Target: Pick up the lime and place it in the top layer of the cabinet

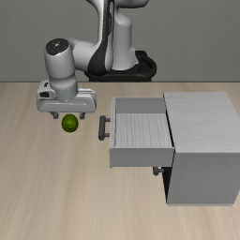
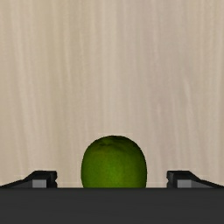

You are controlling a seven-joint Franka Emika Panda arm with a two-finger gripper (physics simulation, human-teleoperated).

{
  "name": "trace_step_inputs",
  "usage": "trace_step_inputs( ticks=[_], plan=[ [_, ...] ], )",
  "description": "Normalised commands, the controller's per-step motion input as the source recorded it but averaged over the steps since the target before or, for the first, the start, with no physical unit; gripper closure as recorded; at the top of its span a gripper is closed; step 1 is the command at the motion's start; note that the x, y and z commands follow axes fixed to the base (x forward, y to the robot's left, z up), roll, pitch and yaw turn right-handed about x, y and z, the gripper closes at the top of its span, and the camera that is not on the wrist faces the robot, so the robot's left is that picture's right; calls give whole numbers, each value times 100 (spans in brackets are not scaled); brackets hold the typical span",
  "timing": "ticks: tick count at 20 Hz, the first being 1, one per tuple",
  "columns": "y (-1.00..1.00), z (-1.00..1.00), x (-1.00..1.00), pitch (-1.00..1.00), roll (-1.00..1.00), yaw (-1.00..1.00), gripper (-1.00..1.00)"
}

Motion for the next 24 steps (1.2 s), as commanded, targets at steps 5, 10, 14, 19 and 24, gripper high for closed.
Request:
trace_step_inputs(
  ticks=[5,10,14,19,24],
  plan=[
    [0,-80,-20,0,0,0,-100],
    [0,0,0,0,0,0,100],
    [0,25,0,0,0,0,100],
    [0,20,0,0,0,0,100],
    [0,100,0,0,0,0,100]
  ],
)
